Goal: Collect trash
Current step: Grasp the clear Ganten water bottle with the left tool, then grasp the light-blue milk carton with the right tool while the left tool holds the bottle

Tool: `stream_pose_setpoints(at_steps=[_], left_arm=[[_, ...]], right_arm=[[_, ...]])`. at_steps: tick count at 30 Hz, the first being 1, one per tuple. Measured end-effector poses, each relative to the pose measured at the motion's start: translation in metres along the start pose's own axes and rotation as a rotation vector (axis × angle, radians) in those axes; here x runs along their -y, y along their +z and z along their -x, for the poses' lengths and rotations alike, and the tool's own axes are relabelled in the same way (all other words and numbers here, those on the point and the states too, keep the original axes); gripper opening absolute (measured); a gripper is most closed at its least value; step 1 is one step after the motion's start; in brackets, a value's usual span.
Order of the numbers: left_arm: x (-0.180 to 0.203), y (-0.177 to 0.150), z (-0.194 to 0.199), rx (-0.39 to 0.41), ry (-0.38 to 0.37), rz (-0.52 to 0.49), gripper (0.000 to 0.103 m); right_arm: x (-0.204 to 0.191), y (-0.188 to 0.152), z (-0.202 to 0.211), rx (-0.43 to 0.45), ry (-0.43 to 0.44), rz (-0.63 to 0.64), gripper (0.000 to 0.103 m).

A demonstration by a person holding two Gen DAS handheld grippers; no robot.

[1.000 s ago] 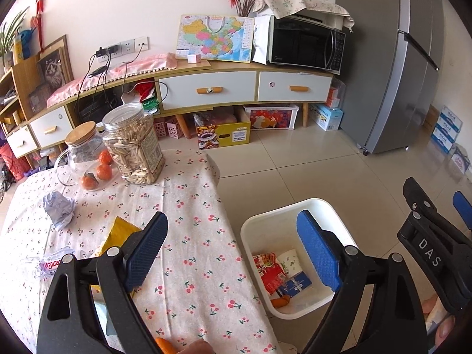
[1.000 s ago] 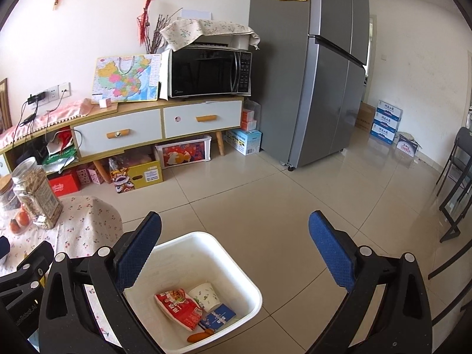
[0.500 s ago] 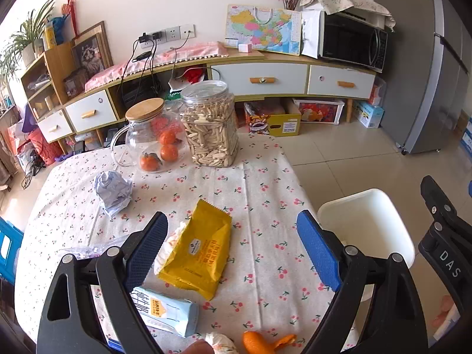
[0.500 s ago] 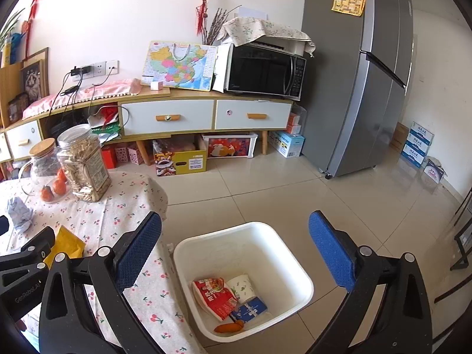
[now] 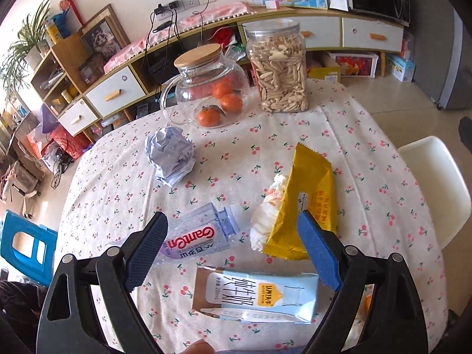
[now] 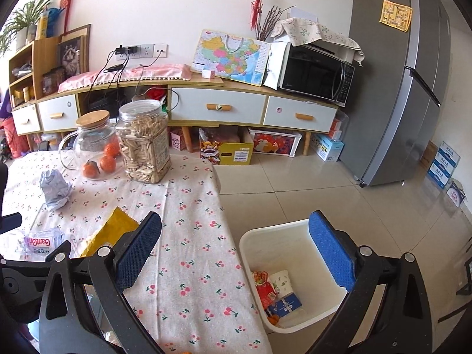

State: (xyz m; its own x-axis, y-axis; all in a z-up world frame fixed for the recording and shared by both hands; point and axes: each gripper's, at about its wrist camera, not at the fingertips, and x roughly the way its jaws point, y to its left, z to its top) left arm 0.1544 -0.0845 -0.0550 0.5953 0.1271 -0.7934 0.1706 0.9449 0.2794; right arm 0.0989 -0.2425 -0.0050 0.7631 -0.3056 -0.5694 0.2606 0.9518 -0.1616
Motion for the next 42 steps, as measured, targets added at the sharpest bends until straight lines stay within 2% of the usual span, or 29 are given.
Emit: stream_pose_setpoints(at_steps=[5,9,13,15,17,20,24,28,33,35,36,37,38,42], left_arm=[[-0.017,-0.003,-0.037,-0.086,0.044,-0.139,0.087],[-0.024,-0.003,-0.065,-0.163,0.033,-0.235,0.087],[-0.036,-0.004,-0.087,-0.202,0.036,-0.256,0.087],[-0.048,-0.007,-0.092,-0.216,0.006,-0.213,0.074],[-0.06,-0.012,-0.093,-0.218,-0.006,-0.16,0.069],[-0.08,-0.02,-0.088,-0.213,-0.024,-0.069,0.066],[-0.113,-0.036,-0.068,-0.2,-0.073,0.106,0.065],[-0.143,-0.056,-0.036,-0.167,-0.148,0.286,0.065],[-0.157,-0.079,-0.003,-0.119,-0.212,0.371,0.065],[-0.161,-0.088,0.002,-0.114,-0.223,0.396,0.065],[-0.162,-0.091,0.004,-0.116,-0.223,0.401,0.065],[-0.163,-0.093,0.004,-0.119,-0.219,0.401,0.065],[-0.165,-0.094,0.003,-0.12,-0.213,0.401,0.065],[-0.18,-0.098,-0.003,-0.128,-0.204,0.452,0.065]], right_arm=[[-0.022,-0.001,-0.005,-0.011,0.064,0.062,0.096],[-0.041,-0.003,-0.008,-0.04,0.176,0.123,0.096],[-0.058,-0.005,-0.014,-0.097,0.305,0.166,0.096],[-0.068,-0.009,-0.014,-0.109,0.355,0.204,0.096],[-0.08,-0.012,-0.013,-0.116,0.392,0.26,0.096],[-0.103,-0.021,-0.009,-0.142,0.468,0.371,0.096],[-0.137,-0.038,-0.003,-0.193,0.579,0.539,0.096],[-0.165,-0.051,-0.003,-0.281,0.686,0.606,0.096],[-0.195,-0.065,-0.013,-0.405,0.744,0.646,0.096],[-0.204,-0.067,-0.016,-0.457,0.778,0.641,0.092],[-0.207,-0.067,-0.016,-0.478,0.796,0.631,0.087],[-0.21,-0.067,-0.017,-0.493,0.803,0.629,0.076],[-0.212,-0.066,-0.017,-0.508,0.803,0.624,0.071],[-0.216,-0.064,-0.008,-0.495,0.772,0.613,0.061]])
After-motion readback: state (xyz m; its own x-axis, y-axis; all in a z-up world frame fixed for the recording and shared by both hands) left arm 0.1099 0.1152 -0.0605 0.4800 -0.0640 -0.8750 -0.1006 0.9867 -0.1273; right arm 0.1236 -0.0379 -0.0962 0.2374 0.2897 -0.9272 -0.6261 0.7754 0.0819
